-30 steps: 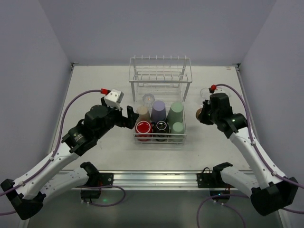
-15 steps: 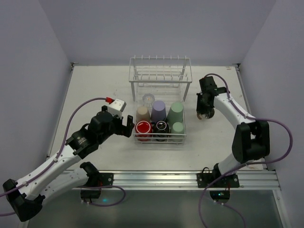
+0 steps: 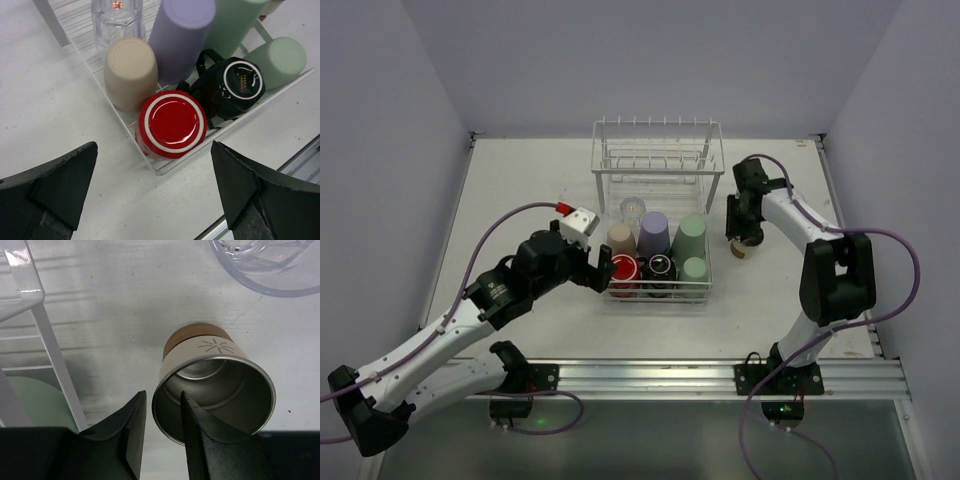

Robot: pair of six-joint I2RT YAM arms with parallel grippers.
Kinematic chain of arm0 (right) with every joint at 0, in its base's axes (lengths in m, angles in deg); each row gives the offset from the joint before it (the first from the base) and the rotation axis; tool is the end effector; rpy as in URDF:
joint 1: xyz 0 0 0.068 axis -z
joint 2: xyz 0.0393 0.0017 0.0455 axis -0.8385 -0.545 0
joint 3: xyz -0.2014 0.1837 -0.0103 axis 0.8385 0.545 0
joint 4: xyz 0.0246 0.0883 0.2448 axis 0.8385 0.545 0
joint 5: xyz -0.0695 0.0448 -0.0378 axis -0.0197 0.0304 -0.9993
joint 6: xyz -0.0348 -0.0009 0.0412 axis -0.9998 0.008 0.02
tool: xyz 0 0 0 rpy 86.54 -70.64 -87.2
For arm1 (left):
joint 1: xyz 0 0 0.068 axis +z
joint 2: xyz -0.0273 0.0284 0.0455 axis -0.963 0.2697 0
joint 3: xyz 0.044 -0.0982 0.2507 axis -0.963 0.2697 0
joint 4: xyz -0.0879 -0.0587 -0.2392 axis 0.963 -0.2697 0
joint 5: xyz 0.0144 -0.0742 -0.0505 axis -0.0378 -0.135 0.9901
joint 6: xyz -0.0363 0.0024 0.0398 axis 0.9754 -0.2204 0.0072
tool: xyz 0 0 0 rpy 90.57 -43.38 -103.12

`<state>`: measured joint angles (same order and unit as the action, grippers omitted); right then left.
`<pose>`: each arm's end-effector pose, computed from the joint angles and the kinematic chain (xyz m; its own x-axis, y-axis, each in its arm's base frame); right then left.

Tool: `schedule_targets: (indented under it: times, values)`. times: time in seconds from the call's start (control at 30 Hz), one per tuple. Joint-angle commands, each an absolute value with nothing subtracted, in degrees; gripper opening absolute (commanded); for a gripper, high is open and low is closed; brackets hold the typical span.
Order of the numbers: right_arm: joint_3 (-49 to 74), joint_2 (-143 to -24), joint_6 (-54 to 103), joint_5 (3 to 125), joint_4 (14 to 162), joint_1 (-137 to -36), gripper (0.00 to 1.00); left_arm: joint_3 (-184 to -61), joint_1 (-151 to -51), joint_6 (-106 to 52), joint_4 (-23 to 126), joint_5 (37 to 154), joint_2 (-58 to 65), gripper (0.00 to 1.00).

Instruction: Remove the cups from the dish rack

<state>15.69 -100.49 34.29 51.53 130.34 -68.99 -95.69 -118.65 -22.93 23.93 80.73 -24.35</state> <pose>0.3374 0.0687 0.2192 -0.9229 0.0962 -0.3727 0.0926 0.9953 0.0276 0.1353 -0.1265 0.3068 -0.4916 0.1053 -0.8644 0.5109 0.8388 -0.1884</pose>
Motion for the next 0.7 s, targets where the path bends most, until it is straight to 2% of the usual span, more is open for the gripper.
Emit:
schedule_targets:
  times: [0.0,0.13,0.33,0.53,0.67]
  values:
    - [14.6,-96.5,33.8,52.5,129.1,-68.9,0.37,-99.2,-121.0,-21.6,27.1,82.3,-23.3,1.0]
    - [16.7,-89.0,35.6,55.0,126.5,-69.0,0.44,-101.8,-124.7,-20.5,28.4,80.6,-20.8,1.0]
    - [27.3,-69.0,39.8,58.6,117.0,-70.9,0.64,-106.1,-133.8,-20.1,30.0,74.8,-13.8,0.99]
    - [43.7,-47.1,46.3,66.7,106.0,-72.4,0.68,-110.2,-137.5,-21.0,31.2,69.3,-4.3,0.98]
    - [49.9,-38.7,47.3,69.4,105.6,-72.4,0.68,-112.1,-137.5,-21.6,31.3,66.8,2.8,0.98]
